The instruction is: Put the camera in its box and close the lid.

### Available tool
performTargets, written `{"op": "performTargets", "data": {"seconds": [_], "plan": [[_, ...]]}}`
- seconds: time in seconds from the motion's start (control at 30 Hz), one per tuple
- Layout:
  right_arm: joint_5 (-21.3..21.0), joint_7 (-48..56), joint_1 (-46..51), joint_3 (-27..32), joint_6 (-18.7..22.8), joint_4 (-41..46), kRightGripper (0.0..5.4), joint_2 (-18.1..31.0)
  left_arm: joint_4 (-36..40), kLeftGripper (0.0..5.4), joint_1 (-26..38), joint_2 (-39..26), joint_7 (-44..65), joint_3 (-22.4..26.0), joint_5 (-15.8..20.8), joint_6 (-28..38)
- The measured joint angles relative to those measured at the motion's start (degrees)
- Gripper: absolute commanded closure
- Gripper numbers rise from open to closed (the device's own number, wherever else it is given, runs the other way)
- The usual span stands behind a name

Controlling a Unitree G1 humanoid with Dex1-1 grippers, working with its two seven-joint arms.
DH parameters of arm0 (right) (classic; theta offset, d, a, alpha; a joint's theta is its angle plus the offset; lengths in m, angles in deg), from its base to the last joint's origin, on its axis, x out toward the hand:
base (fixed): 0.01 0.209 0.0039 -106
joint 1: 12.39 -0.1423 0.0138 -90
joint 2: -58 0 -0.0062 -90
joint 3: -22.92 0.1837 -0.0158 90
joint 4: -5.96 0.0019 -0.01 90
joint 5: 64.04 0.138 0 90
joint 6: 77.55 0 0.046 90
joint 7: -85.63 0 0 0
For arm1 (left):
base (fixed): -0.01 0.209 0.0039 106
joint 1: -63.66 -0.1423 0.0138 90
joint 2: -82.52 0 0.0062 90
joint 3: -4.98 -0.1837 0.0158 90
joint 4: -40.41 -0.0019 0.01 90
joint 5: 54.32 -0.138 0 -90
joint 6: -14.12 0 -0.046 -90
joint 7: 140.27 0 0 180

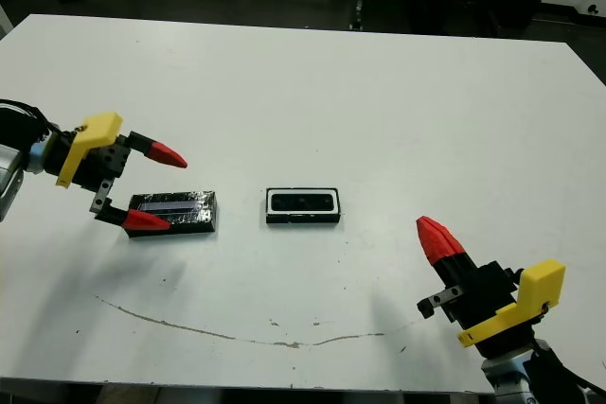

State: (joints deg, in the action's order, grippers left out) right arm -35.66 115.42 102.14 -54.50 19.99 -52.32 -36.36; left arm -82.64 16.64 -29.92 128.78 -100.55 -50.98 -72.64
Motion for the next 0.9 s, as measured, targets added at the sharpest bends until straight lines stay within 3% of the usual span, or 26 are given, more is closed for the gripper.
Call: {"op": "performTargets", "data": {"seconds": [0.13, 0.33, 0.63, 0.9], "plan": [[0.06, 0.80, -0.07, 0.01, -2.13, -0.95, 5.39, 0.08, 0.87, 0.00, 0.00, -0.16, -0.44, -0.93, -2.36, -0.29], [1.21, 0.80, 0.05, 0.01, -2.15, -0.96, 5.39, 0.98, 0.68, 0.00, -0.04, -0.17, -1.75, -1.52, -4.69, 0.37], [1.85, 1.21, 0.13, 0.01, -2.43, -1.06, 5.39, 1.37, -2.52, 0.00, -1.16, 0.07, -2.39, -1.51, -4.99, 1.69], [1.88, 1.80, 0.11, 0.01, -3.44, -1.66, 5.39, 1.45, -3.29, 0.00, -2.50, 0.65, -4.78, -1.27, -4.84, -1.54]]}}
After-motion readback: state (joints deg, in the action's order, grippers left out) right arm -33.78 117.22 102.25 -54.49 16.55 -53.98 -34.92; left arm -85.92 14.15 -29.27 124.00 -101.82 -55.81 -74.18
